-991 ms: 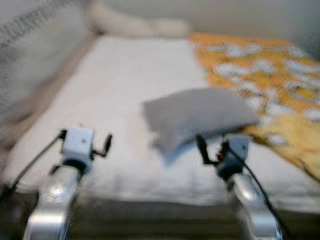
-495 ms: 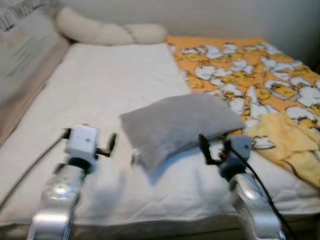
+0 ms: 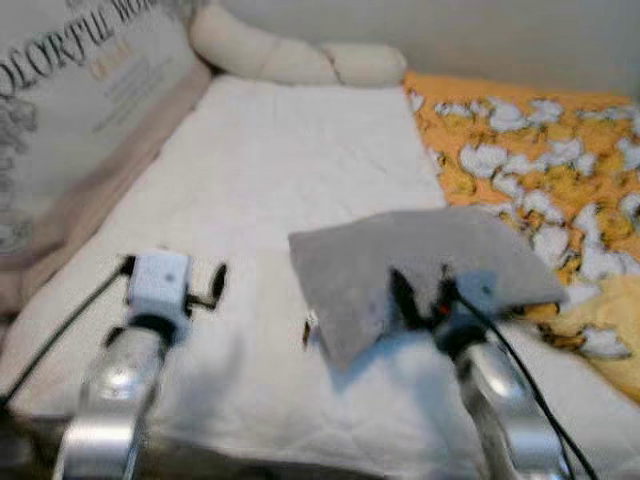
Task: Clean up the room
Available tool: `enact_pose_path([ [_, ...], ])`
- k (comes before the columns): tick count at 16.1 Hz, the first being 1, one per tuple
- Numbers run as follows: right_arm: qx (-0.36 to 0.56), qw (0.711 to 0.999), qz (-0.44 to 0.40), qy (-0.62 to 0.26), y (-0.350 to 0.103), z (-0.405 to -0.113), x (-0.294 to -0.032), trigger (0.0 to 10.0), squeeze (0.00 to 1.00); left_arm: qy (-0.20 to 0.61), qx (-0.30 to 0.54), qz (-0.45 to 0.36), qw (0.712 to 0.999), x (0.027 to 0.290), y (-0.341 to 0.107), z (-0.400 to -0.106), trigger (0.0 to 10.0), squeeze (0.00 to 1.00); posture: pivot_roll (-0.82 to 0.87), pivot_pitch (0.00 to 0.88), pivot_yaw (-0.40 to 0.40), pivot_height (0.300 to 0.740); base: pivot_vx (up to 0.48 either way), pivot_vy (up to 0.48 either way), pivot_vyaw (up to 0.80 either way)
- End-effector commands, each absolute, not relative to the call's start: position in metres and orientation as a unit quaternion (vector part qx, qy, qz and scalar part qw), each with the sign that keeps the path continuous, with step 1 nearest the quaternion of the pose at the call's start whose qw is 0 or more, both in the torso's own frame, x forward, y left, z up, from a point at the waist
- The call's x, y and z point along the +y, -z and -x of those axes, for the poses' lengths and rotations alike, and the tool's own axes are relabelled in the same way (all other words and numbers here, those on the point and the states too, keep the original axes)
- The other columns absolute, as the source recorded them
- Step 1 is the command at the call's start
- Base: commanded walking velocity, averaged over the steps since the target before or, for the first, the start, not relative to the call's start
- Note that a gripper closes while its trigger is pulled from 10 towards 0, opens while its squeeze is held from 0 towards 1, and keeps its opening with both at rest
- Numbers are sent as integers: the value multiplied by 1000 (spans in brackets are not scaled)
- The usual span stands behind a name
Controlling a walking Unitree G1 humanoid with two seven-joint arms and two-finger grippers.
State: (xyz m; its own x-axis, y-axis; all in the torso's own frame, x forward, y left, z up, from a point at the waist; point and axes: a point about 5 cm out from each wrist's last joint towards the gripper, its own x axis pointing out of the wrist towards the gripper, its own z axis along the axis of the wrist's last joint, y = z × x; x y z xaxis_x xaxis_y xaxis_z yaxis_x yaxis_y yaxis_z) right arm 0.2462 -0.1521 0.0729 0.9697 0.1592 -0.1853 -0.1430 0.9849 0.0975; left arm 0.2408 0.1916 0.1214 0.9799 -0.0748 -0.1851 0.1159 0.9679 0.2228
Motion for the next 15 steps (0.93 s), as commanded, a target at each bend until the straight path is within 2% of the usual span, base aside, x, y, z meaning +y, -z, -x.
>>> enact_pose_path([
  [1, 98, 991, -47, -74, -73, -246, -153, 10000, 0, 50, 84, -119, 988, 191, -124, -242, 10000, 0, -13, 0, -39, 740, 0, 0, 0],
  [15, 102, 991, -52, -65, -72, -247, -154, 10000, 0, 57, 88, -126, 987, 191, -122, -241, 10000, 0, -14, 0, -38, 740, 19, 0, 0],
])
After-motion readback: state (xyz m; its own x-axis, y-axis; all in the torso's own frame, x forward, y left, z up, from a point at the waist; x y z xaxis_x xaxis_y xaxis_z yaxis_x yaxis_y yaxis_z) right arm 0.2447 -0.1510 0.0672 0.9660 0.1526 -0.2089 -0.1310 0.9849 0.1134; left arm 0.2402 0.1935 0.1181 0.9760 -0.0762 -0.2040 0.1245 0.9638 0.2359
